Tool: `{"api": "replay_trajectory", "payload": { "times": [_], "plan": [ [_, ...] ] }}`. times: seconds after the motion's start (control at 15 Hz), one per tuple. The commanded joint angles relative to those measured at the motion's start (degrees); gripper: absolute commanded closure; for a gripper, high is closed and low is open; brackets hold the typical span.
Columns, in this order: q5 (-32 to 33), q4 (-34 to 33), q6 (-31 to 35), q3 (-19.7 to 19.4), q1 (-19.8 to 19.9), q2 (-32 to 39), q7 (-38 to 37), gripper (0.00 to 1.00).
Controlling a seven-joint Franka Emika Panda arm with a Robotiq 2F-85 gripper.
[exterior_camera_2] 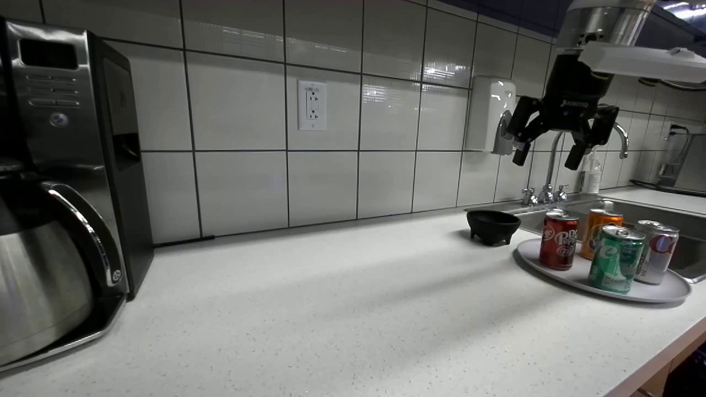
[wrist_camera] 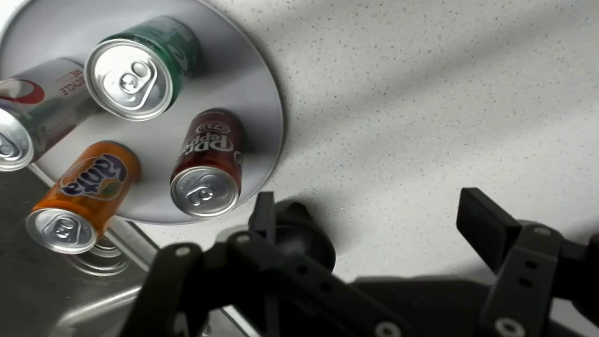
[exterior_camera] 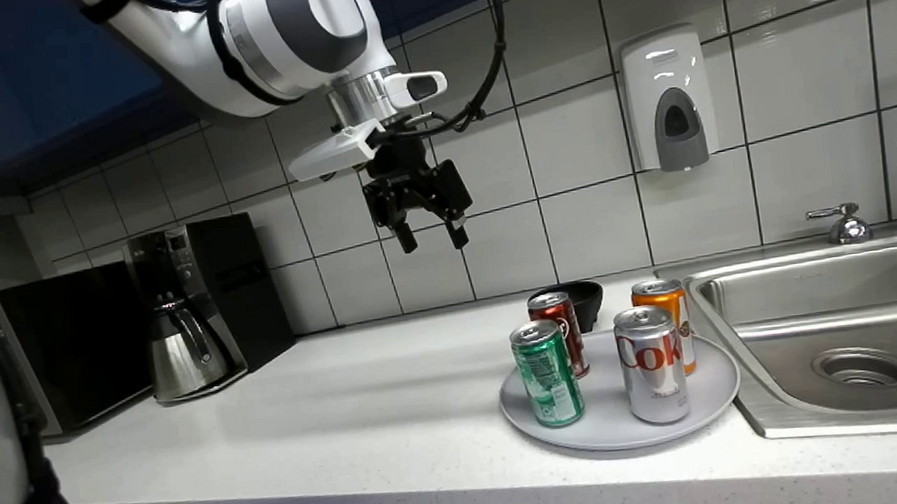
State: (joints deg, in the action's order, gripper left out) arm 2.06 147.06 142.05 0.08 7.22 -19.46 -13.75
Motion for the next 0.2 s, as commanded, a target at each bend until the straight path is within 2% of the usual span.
{"api": "replay_trajectory", "payload": {
  "times": [0.0, 0.13],
  "plan": [
    [0.1, -0.1, -0.1, -0.2, -0.2, 0.0, 0.0, 0.0],
    [0.1, -0.1, -0.1, -0.2, -0.2, 0.0, 0.0, 0.0]
  ]
}}
